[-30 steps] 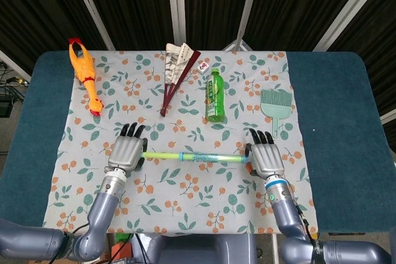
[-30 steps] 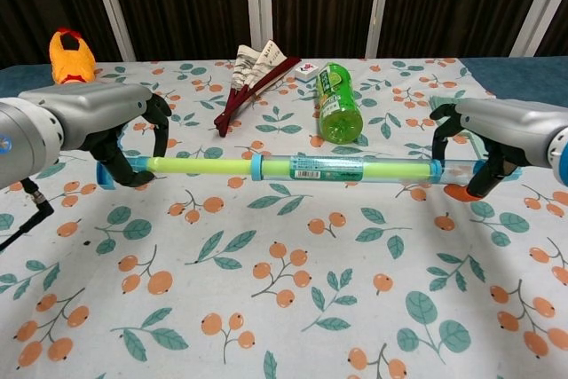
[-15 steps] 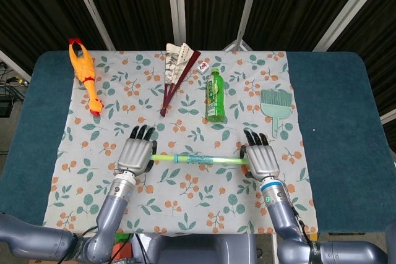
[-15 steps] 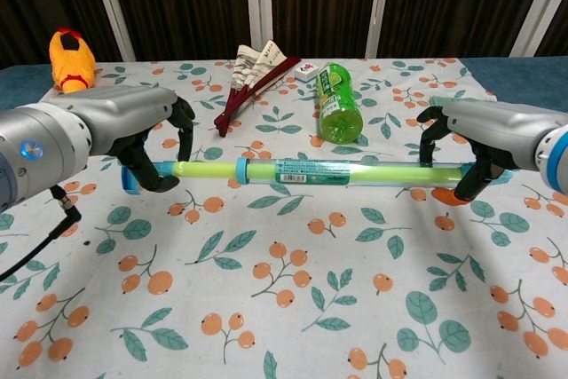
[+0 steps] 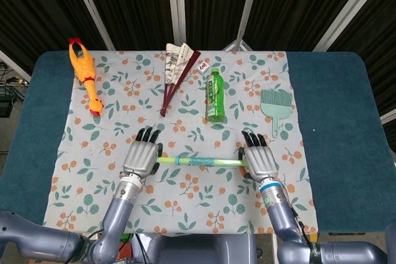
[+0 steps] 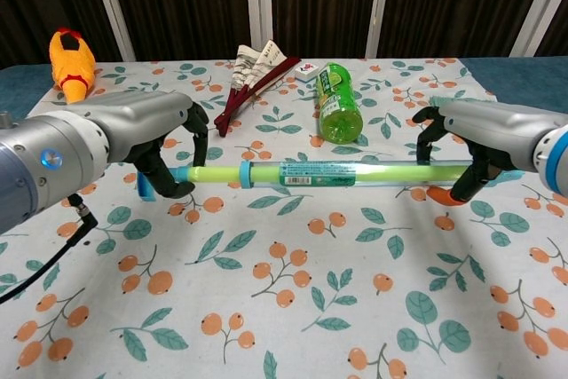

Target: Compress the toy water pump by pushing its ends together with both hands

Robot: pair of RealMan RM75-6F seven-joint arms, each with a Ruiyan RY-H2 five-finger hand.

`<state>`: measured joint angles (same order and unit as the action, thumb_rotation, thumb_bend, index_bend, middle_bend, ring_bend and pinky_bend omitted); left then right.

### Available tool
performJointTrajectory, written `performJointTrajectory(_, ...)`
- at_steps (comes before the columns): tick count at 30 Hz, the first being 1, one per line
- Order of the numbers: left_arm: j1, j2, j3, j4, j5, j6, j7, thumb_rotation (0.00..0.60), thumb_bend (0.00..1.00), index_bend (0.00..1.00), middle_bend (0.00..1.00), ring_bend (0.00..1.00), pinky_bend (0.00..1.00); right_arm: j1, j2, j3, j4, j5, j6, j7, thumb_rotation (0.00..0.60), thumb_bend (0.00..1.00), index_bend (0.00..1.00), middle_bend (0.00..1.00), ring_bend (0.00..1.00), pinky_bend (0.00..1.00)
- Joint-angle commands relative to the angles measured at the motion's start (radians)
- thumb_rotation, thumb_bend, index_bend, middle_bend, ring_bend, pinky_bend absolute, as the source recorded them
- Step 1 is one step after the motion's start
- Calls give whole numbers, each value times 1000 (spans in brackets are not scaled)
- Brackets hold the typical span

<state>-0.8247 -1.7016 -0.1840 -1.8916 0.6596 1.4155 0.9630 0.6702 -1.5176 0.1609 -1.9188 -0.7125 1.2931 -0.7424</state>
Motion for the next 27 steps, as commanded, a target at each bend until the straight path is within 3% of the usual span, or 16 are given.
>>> performJointTrajectory(1,1,-1,0,0,-1,2,0,600,484,605,87,0,20,0,2,0,-3,-2,0,2,600,419,670,71,0,0)
performJointTrajectory(3,2,0,0,-2,-2,2,1,600,480,574,78,0,20,0,4,-2,-5,-2,0,2,600,419,648,71,0,0)
performJointTrajectory(5,4,4,1,-6,-3,2,2,600,458,517,56,0,20,1,9,-6,-8,-1,-3,-2,600,418,522,62,0,0)
performJointTrajectory(9,10,26,8,-27,-4,-4,-1,600,356,383,4,0,18,-1,25,-15,-14,-5,-18,6,600,418,115,2,0,0)
performJointTrajectory(11,16,42,14,-39,0,-6,-5,600,319,319,0,0,14,-2,34,-19,-13,-7,-23,9,600,418,13,0,0,0)
performJointTrajectory(16,36,95,36,-67,23,-14,-25,600,272,148,0,0,2,-6,53,-24,-11,1,-26,13,600,419,0,0,0,0)
performJointTrajectory(20,70,167,37,-113,41,-17,-89,600,272,129,0,0,0,-19,83,-36,-11,-8,-9,14,600,420,0,0,0,0)
performJointTrajectory(27,179,387,117,-200,214,-79,-307,600,272,129,0,0,0,-95,204,-80,-45,-95,-8,128,600,422,0,0,0,0)
